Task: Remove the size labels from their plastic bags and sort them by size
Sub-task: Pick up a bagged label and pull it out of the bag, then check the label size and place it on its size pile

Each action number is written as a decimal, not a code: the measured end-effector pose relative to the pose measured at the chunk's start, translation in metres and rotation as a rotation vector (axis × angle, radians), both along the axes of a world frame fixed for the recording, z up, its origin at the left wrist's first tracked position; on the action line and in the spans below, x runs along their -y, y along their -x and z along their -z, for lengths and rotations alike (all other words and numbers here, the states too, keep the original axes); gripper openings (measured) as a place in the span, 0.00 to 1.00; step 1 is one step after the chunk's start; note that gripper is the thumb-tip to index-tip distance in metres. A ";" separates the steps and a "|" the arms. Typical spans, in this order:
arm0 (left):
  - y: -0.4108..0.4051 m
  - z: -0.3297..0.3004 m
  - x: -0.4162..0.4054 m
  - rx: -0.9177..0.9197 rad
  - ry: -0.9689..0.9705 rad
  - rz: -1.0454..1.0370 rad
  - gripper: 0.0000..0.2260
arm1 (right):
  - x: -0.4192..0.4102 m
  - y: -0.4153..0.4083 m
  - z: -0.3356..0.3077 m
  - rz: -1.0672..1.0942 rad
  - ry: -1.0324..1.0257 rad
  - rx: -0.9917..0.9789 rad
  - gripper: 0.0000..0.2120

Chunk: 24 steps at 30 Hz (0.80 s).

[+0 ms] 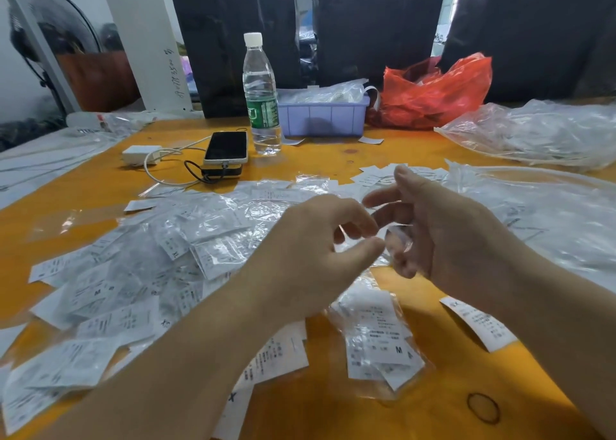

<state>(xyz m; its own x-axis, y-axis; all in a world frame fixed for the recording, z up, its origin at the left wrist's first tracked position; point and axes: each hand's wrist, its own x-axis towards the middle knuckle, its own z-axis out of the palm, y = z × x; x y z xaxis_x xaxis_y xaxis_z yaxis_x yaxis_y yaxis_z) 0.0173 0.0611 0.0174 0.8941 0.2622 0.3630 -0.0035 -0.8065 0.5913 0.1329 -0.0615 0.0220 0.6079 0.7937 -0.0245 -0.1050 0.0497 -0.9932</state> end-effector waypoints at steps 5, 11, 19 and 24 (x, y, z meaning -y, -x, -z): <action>0.001 0.000 0.004 0.046 0.028 0.046 0.12 | -0.001 0.008 0.000 -0.201 -0.049 -0.119 0.32; 0.002 -0.002 0.002 0.065 0.093 0.012 0.03 | -0.001 0.010 0.000 -0.298 -0.078 -0.196 0.34; -0.001 -0.005 -0.010 0.119 0.232 -0.126 0.10 | 0.001 0.001 -0.002 -0.025 0.060 0.028 0.11; -0.001 -0.004 -0.011 0.150 0.224 -0.167 0.13 | 0.004 0.000 -0.003 -0.113 0.073 0.102 0.21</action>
<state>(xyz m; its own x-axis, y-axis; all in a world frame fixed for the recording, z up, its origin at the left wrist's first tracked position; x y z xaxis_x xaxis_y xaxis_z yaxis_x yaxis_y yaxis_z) 0.0182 0.0721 0.0211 0.7728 0.4890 0.4046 0.0170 -0.6533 0.7569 0.1325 -0.0654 0.0251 0.5171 0.8555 -0.0270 -0.0040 -0.0292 -0.9996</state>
